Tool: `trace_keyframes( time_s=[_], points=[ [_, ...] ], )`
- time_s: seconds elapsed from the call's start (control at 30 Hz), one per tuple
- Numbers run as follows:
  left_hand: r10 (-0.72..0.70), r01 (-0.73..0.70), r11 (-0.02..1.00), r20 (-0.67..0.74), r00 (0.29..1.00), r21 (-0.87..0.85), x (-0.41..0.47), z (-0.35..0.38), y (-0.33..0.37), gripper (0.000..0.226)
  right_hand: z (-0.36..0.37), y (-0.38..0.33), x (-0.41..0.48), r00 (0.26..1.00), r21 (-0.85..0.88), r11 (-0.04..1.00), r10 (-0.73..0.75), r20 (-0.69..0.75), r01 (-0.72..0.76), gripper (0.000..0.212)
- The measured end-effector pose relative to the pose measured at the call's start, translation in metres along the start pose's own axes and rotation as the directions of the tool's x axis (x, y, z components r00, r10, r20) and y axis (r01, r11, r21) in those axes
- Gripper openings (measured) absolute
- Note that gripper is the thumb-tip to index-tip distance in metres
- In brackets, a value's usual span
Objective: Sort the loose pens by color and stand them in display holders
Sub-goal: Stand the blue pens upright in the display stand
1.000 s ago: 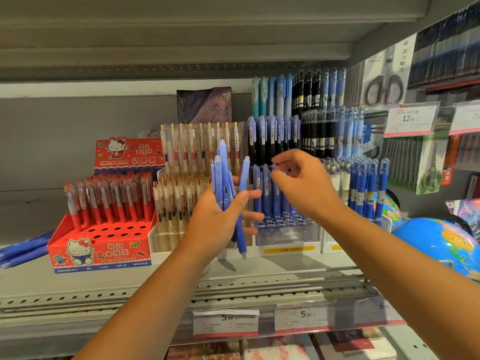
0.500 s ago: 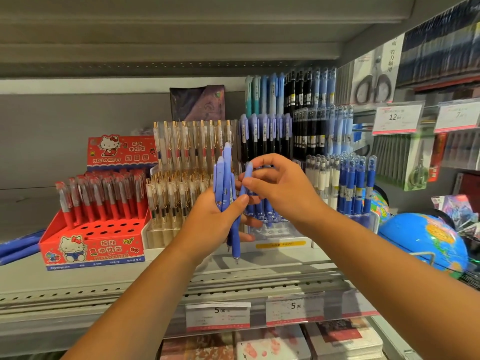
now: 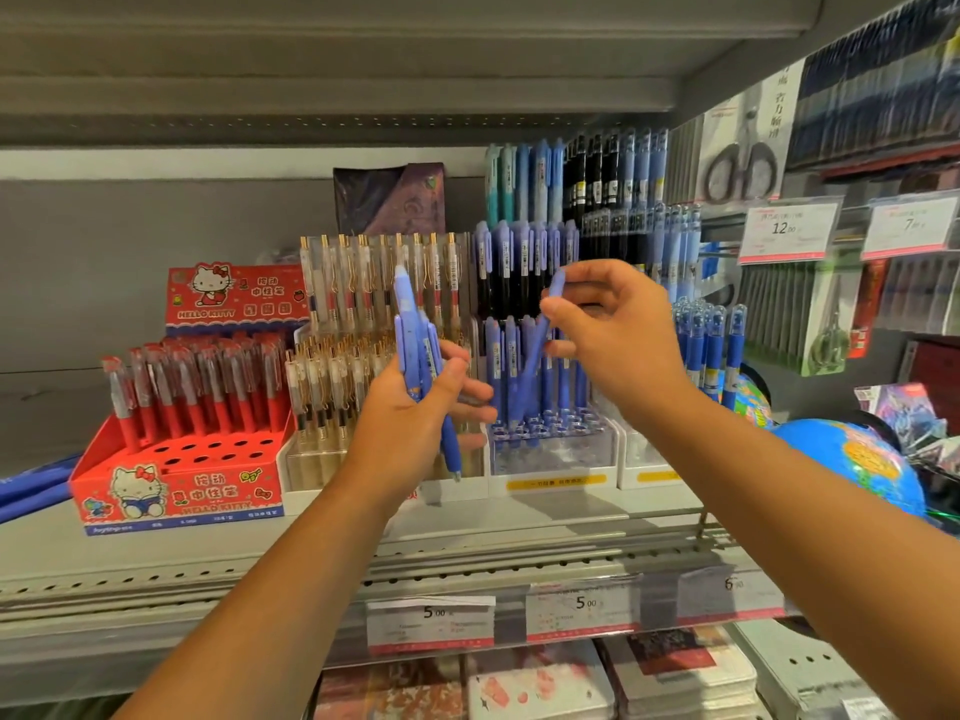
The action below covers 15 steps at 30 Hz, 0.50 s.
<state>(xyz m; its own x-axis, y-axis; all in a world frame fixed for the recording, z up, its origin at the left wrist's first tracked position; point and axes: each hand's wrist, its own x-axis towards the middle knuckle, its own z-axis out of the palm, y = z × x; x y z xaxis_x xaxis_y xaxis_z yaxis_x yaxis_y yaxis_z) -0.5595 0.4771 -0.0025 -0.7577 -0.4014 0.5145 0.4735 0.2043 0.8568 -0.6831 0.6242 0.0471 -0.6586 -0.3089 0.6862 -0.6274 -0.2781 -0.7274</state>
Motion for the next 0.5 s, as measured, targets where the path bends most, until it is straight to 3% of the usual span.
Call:
trace_keyframes(
  time_s=[0.17,0.33,0.5],
  points=[
    [0.002,-0.001,0.997,-0.015,1.0,0.077,0.001,0.0,-0.003,0.025,-0.006,0.011,0.009,0.992,-0.27,0.957,-0.117,-0.044,0.1,0.022],
    [-0.058,0.058,0.998,0.016,0.998,0.008,-0.001,0.0,-0.003,0.056,-0.001,0.019,0.011,0.989,-0.35,0.928,-0.148,-0.027,0.13,0.022],
    [-0.075,0.079,0.995,0.066,0.995,-0.061,-0.003,-0.002,-0.001,0.017,0.002,0.029,0.01,0.987,-0.431,0.891,-0.158,-0.004,0.14,0.024]
  ],
)
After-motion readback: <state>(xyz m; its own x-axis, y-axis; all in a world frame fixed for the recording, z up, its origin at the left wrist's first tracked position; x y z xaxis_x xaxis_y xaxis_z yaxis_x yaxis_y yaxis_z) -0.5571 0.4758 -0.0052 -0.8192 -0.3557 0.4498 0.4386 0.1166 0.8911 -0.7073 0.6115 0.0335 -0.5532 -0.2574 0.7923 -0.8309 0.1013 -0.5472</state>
